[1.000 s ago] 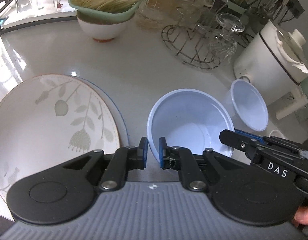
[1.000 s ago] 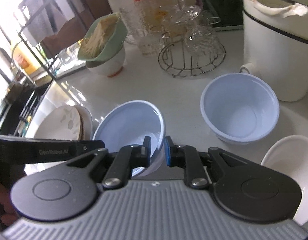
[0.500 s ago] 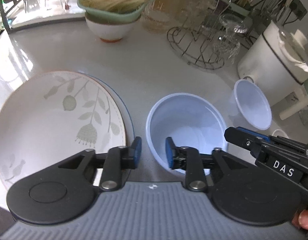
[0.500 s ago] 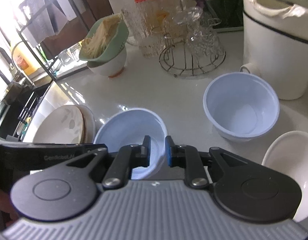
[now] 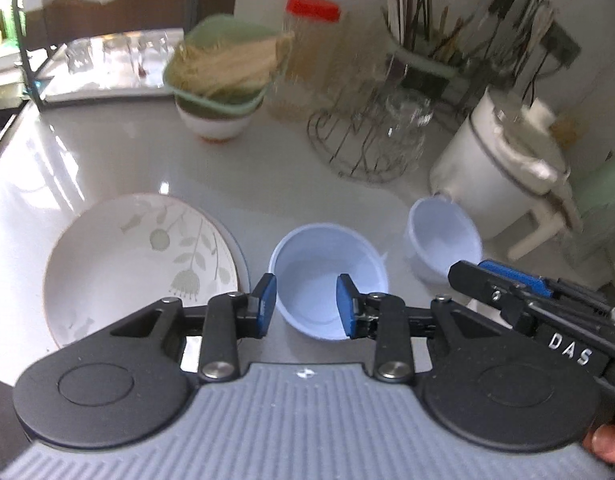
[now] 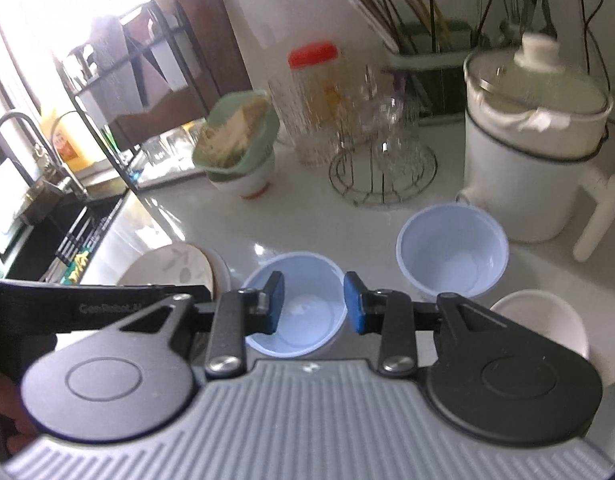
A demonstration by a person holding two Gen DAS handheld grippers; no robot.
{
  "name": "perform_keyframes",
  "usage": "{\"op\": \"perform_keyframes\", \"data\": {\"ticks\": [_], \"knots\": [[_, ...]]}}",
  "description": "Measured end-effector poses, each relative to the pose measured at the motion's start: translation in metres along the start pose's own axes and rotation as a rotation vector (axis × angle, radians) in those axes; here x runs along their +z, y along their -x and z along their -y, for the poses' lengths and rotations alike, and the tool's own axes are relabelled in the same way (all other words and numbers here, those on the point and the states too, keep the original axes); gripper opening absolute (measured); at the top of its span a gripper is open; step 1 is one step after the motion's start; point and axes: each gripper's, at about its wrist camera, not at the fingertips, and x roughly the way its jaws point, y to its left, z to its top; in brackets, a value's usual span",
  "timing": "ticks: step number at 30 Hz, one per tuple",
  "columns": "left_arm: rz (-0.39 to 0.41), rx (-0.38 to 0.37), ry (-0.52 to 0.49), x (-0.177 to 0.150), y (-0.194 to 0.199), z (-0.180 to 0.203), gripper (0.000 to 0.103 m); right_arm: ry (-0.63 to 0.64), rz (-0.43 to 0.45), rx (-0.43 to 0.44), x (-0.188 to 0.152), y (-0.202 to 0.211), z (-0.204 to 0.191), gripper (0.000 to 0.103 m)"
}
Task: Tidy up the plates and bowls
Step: 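Carry the light blue bowl over the other light blue bowl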
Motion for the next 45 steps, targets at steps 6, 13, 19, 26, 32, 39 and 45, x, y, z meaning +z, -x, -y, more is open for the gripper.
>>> {"op": "perform_keyframes", "data": {"ticks": [6, 13, 19, 26, 32, 39, 45], "knots": [[0.071, -0.010, -0.037, 0.006, 0.040, 0.018, 0.038, -0.013, 0.075, -0.011, 0.012, 0.027, -0.002, 0.037], [0.087, -0.036, -0.033, 0.000, 0.071, 0.015, 0.038, -0.008, 0.082, -0.026, 0.015, 0.049, -0.013, 0.037], [0.101, -0.060, -0.049, -0.003, 0.086, -0.002, 0.038, -0.015, 0.064, -0.043, -0.002, 0.052, -0.033, 0.036], [0.091, -0.094, -0.059, -0.012, 0.097, -0.033, 0.038, -0.091, 0.081, -0.073, -0.015, 0.060, -0.055, 0.036], [0.117, -0.109, -0.088, -0.018, 0.110, -0.048, 0.038, -0.089, 0.104, -0.093, -0.027, 0.068, -0.071, 0.035], [0.115, -0.149, -0.120, -0.026, 0.117, -0.058, 0.038, -0.117, 0.137, -0.140, -0.034, 0.076, -0.086, 0.035], [0.111, -0.188, -0.143, -0.029, 0.112, -0.061, 0.038, -0.125, 0.128, -0.193, -0.045, 0.076, -0.091, 0.035]]}}
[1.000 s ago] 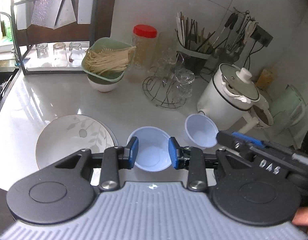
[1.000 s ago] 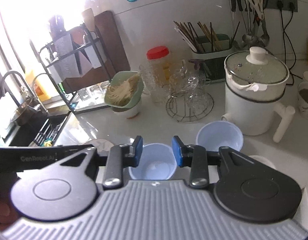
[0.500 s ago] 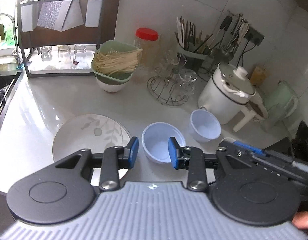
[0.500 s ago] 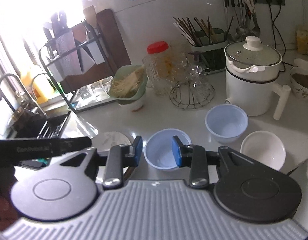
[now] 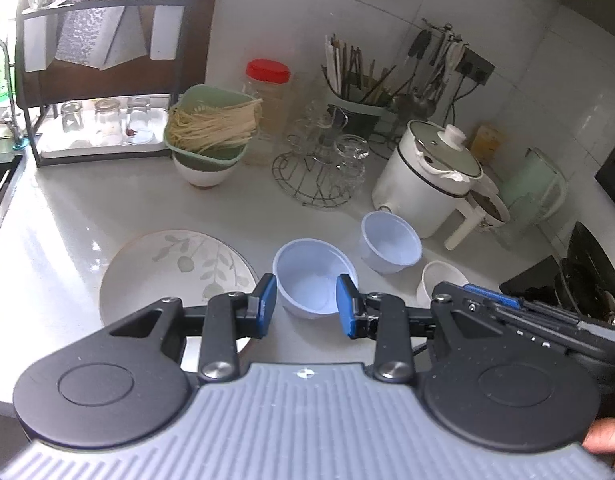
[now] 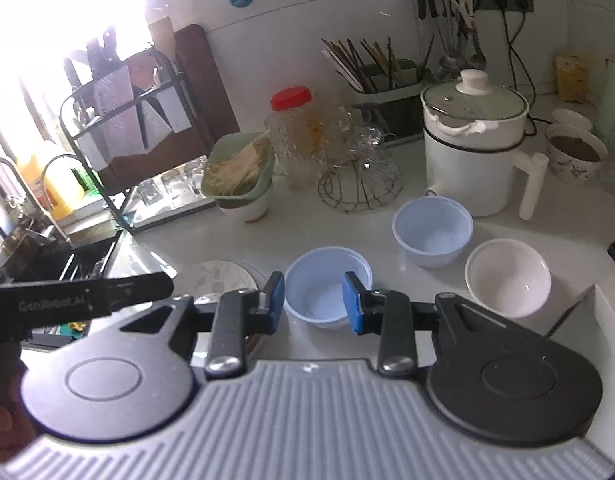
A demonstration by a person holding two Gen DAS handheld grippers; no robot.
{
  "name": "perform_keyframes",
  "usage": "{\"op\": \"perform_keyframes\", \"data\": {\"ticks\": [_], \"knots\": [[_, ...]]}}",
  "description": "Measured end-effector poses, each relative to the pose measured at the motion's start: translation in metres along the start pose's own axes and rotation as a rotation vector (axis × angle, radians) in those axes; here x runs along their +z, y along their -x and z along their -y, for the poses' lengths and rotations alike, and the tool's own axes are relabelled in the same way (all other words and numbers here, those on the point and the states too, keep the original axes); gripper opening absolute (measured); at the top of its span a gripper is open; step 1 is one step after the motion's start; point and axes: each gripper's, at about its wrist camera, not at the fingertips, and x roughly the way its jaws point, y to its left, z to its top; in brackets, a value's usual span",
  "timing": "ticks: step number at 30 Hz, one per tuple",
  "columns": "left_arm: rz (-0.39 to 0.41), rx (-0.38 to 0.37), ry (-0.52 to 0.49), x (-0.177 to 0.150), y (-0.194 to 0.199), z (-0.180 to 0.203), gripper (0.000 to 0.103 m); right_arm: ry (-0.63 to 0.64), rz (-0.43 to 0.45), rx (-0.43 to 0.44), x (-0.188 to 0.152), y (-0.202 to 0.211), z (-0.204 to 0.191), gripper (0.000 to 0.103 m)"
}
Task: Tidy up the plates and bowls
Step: 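Carry the light blue bowl over the other light blue bowl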
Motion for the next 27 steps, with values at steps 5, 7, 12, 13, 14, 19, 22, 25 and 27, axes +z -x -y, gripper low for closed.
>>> {"op": "perform_keyframes", "data": {"ticks": [5, 7, 12, 13, 14, 19, 22, 25, 27], "knots": [[-0.030, -0.047, -0.026, 0.001, -0.009, 0.003, 0.038, -0.033, 0.008, -0.058, -0.005, 0.011, 0.005, 0.035], [-0.042, -0.069, -0.047, 0.002, -0.015, 0.005, 0.038, -0.056, 0.016, -0.084, -0.006, 0.014, 0.009, 0.035], [-0.070, -0.111, -0.094, 0.006, -0.034, 0.011, 0.038, -0.113, 0.002, -0.170, -0.008, 0.007, 0.023, 0.035], [-0.078, -0.110, -0.093, 0.009, -0.037, 0.010, 0.038, -0.128, -0.006, -0.180, -0.008, 0.003, 0.026, 0.035], [-0.080, -0.114, -0.091, 0.011, -0.040, 0.009, 0.038, -0.147, -0.016, -0.190, -0.008, -0.001, 0.030, 0.035], [-0.101, -0.115, -0.090, 0.019, -0.060, 0.009, 0.038, -0.168, -0.028, -0.215, -0.008, -0.009, 0.039, 0.035], [-0.130, -0.149, -0.039, 0.023, -0.079, 0.006, 0.038, -0.184, -0.035, -0.231, -0.005, -0.013, 0.045, 0.035], [-0.159, -0.146, -0.044, 0.024, -0.097, 0.010, 0.038, -0.189, -0.044, -0.241, -0.001, -0.017, 0.051, 0.035], [-0.174, -0.153, -0.046, 0.025, -0.108, 0.013, 0.038, -0.183, -0.046, -0.253, 0.003, -0.019, 0.056, 0.035]]}}
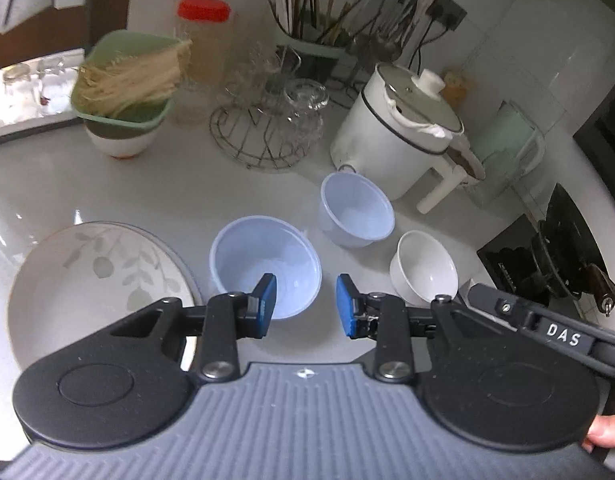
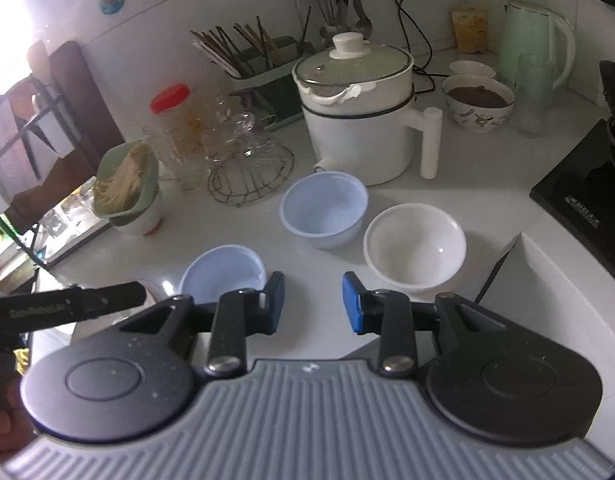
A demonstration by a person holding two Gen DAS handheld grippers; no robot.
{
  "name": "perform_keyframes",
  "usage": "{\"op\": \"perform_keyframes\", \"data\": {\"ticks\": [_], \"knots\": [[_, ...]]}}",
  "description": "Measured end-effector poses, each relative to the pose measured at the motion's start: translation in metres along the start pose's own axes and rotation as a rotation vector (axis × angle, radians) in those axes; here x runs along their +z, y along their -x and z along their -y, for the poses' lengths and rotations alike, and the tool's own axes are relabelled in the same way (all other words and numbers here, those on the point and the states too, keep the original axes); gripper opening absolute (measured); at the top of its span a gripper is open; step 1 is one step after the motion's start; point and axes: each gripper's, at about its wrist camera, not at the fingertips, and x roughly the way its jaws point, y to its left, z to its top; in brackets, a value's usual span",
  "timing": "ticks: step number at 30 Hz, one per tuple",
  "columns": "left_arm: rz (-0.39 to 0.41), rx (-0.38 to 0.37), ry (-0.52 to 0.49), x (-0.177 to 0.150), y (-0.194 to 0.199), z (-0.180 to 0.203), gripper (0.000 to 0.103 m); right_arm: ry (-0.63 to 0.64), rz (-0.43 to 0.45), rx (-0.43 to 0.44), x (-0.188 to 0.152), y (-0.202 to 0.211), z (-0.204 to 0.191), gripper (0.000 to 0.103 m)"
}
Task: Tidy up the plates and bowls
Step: 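Carry the light blue bowl over the other light blue bowl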
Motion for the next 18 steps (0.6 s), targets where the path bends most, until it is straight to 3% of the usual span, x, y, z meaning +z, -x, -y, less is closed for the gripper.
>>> {"op": "perform_keyframes", "data": {"ticks": [18], "knots": [[-0.119, -0.009, 0.009, 0.051, -0.119, 0.036, 0.046, -0.035, -0.054, -0.009, 0.058, -0.081, 0.047, 0.035]]}}
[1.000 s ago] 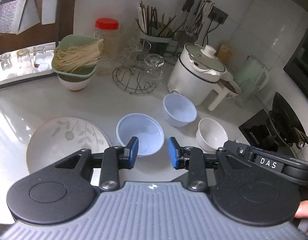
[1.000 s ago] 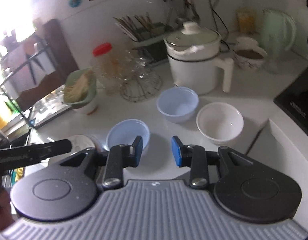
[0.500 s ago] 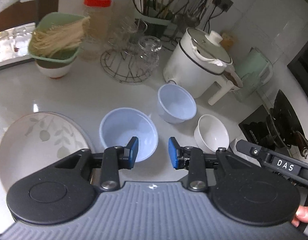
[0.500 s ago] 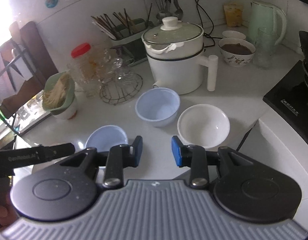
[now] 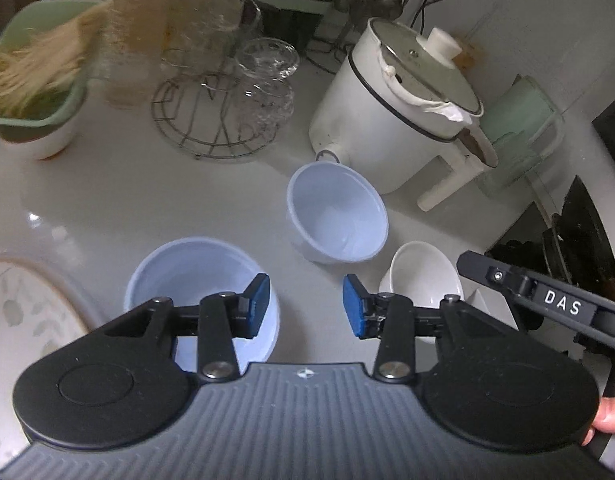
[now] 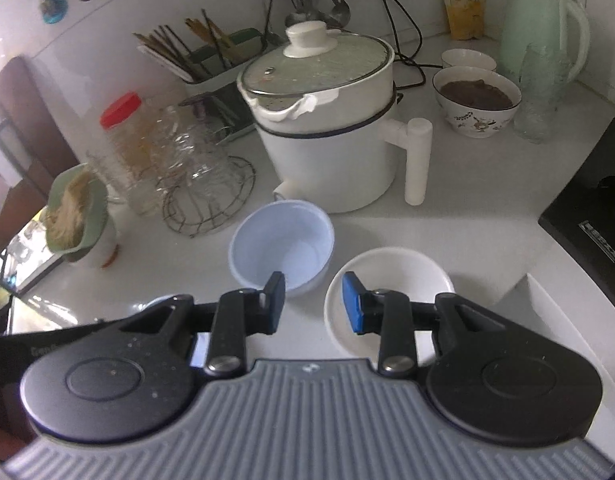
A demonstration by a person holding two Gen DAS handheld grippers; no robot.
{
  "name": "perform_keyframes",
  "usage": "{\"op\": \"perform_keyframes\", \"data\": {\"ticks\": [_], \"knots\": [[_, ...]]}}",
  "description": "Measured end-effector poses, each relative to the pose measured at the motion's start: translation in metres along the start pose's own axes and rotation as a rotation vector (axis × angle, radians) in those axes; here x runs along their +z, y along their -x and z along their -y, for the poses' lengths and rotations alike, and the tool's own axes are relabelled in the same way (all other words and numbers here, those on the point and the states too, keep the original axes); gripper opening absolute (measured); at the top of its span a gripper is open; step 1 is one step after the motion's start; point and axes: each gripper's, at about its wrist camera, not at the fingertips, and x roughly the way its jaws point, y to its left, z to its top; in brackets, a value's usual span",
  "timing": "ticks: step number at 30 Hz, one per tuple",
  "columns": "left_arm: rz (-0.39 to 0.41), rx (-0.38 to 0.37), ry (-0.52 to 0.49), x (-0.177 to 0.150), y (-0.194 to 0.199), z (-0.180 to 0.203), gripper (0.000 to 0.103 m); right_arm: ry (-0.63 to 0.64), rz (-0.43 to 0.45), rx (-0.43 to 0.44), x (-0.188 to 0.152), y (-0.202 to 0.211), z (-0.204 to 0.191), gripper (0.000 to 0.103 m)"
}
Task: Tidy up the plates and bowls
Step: 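Carry the light blue bowl over the other light blue bowl, then lower the held light blue bowl into the other light blue bowl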
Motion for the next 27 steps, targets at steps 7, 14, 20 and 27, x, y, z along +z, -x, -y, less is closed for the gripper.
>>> {"op": "perform_keyframes", "data": {"ticks": [7, 14, 20, 27], "knots": [[-0.016, 0.011, -0.002, 0.028, -0.044, 0.012, 0.046, 0.009, -0.054, 0.023, 0.028, -0.049, 0.016, 0.035], [-0.041, 0.052, 0.017, 0.053, -0.086, 0.009, 0.046, 0.033, -0.112, 0.067, 0.045, -0.092, 0.024, 0.035], [-0.076, 0.059, 0.038, 0.066, -0.111, 0.004, 0.046, 0.048, -0.152, 0.092, 0.056, -0.126, 0.029, 0.035], [-0.092, 0.052, 0.053, 0.064, -0.124, -0.001, 0.044, 0.021, -0.221, 0.103, 0.055, -0.153, 0.023, 0.035]]}}
